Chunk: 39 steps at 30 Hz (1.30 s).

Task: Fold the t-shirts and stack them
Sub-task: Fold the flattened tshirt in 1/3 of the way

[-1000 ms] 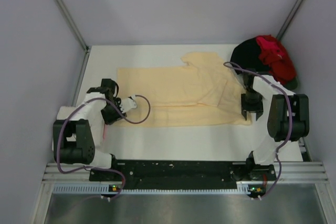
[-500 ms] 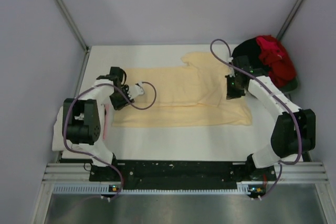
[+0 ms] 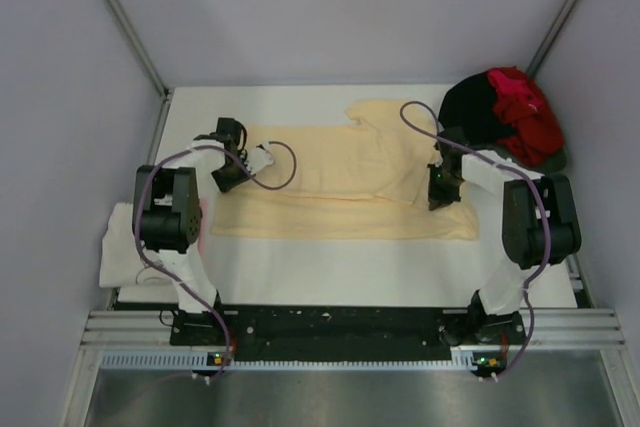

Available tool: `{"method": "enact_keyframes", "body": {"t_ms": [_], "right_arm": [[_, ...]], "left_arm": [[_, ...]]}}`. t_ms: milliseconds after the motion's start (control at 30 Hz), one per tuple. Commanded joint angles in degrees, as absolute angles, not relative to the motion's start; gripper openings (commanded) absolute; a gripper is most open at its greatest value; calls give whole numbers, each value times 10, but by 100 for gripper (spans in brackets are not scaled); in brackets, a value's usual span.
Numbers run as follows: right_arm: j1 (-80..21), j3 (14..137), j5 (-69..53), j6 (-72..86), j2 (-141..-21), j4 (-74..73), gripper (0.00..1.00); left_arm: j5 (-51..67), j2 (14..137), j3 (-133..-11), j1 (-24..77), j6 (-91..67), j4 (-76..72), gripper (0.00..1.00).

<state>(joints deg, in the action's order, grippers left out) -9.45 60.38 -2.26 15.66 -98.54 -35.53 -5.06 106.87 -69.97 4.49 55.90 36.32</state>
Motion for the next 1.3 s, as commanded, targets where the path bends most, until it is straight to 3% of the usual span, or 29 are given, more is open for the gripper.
{"method": "enact_keyframes", "body": {"t_ms": [0, 167, 267, 467, 700, 967, 1267], "right_arm": [[-88, 598, 23, 156, -986, -337, 0], [-78, 595, 27, 151, -990, -338, 0], [-77, 603, 27, 148, -976, -345, 1], [-91, 628, -25, 155, -916, -346, 26], [-113, 644, -61, 223, -910, -338, 43], [-113, 633, -117, 250, -958, -309, 44], [-113, 633, -147, 248, -1000, -292, 32]], "left_arm": [[-38, 1111, -758, 26, 488, 339, 31], [-3, 1123, -815, 11, 430, 359, 38], [-42, 1150, -837, 4, 396, 342, 39], [40, 1171, -930, -61, 305, 432, 44], [127, 1051, -834, -60, 337, 446, 46], [5, 912, -564, 76, 462, 356, 48], [-13, 915, -522, 85, 454, 355, 50]]}}
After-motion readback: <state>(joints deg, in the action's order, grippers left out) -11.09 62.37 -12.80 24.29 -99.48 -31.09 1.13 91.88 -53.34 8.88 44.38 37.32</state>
